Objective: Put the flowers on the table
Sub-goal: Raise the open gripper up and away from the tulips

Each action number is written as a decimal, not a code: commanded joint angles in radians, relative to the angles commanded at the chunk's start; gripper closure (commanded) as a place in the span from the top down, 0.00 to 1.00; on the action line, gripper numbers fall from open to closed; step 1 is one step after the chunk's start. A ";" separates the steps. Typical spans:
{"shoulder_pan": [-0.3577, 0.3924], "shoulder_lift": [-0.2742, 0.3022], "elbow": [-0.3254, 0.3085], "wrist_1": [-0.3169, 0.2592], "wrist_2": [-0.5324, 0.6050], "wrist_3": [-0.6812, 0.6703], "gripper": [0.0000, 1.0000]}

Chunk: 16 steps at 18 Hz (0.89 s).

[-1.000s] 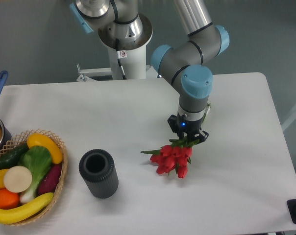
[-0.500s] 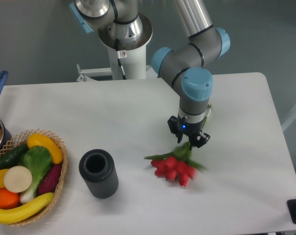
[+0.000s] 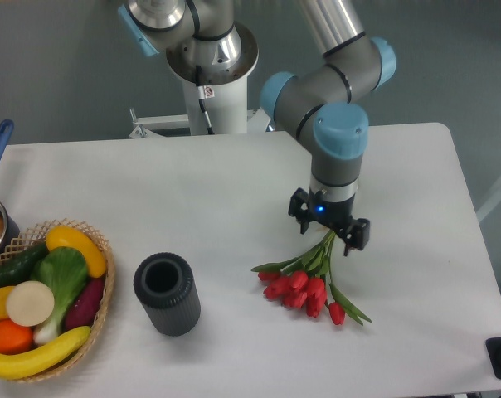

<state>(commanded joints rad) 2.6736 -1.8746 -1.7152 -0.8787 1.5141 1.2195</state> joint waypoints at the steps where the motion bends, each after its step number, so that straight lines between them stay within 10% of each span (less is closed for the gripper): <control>1: 0.014 0.015 0.025 -0.047 0.000 0.012 1.00; 9: 0.213 0.152 0.132 -0.357 -0.103 0.461 1.00; 16: 0.311 0.195 0.114 -0.414 -0.109 0.727 1.00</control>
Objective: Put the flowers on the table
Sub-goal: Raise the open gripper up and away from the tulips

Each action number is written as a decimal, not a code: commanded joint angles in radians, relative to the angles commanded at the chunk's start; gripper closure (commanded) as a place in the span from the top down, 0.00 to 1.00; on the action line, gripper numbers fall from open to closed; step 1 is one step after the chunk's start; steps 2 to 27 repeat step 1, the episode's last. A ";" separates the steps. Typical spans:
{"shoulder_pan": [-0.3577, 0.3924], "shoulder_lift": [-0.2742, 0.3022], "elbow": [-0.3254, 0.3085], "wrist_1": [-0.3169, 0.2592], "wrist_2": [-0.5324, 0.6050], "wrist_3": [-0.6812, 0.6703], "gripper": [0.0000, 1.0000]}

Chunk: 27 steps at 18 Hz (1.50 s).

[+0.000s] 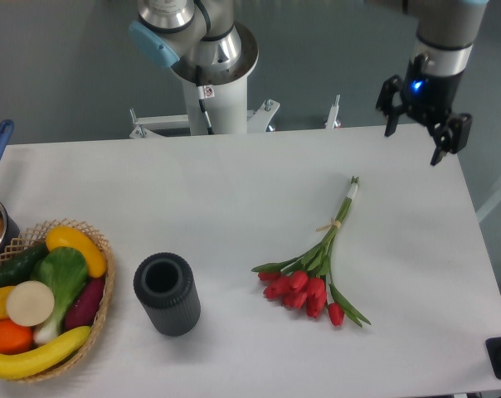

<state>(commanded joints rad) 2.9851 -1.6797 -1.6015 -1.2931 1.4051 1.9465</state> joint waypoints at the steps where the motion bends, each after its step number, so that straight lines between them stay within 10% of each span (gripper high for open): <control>1: 0.003 0.005 -0.003 -0.002 0.000 0.003 1.00; 27: 0.003 0.005 -0.003 -0.002 0.000 0.003 1.00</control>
